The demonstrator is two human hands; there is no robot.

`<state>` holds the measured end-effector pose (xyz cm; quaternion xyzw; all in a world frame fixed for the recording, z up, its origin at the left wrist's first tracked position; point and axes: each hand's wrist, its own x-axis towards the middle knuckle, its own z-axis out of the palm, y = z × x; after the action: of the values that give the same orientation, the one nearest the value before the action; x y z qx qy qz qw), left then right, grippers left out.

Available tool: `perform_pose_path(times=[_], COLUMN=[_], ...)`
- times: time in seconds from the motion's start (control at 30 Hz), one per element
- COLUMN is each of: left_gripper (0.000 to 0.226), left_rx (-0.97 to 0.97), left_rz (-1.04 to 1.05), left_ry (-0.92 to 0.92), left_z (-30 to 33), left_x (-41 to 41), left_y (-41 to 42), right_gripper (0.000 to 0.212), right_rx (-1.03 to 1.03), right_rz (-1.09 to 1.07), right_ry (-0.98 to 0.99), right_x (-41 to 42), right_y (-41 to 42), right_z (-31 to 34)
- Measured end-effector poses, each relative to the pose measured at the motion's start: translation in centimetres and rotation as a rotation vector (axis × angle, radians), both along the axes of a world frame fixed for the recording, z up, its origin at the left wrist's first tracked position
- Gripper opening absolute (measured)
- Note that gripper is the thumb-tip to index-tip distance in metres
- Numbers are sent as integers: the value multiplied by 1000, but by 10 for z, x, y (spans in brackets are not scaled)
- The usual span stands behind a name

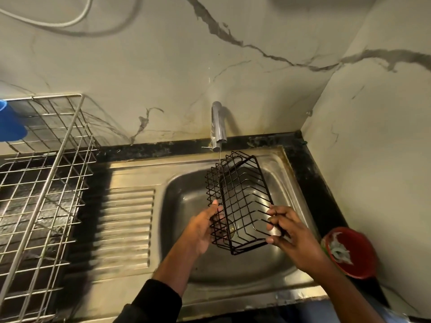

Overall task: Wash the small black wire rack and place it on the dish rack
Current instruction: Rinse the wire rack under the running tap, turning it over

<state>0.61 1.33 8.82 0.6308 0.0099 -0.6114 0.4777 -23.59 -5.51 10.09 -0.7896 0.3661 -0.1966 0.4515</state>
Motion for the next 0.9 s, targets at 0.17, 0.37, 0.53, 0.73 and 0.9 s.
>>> perform_pose_path(times=[0.17,0.37,0.53,0.73,0.9], left_gripper=[42,24,21,21,25], left_rx=[-62,-214,-281,-359,-399], left_rz=[88,135,81,9,-16], left_ry=[-10,-160,-385,-494,-526], left_z=[1,-3,-3,-2,-3], left_x=[4,4,4,14,18], left_y=[0,4,14,24,26], right_gripper=[40,30,36,46,56], right_rx=[-78,-76,96,110,298], right_rz=[31,162,66,-198,-215], right_ry=[130,352,199,97,38], right_x=[-2,8,21,67,116], right_y=[-18,-29,-31,-45,-60], right_z=[-13,-21,-8,19,35])
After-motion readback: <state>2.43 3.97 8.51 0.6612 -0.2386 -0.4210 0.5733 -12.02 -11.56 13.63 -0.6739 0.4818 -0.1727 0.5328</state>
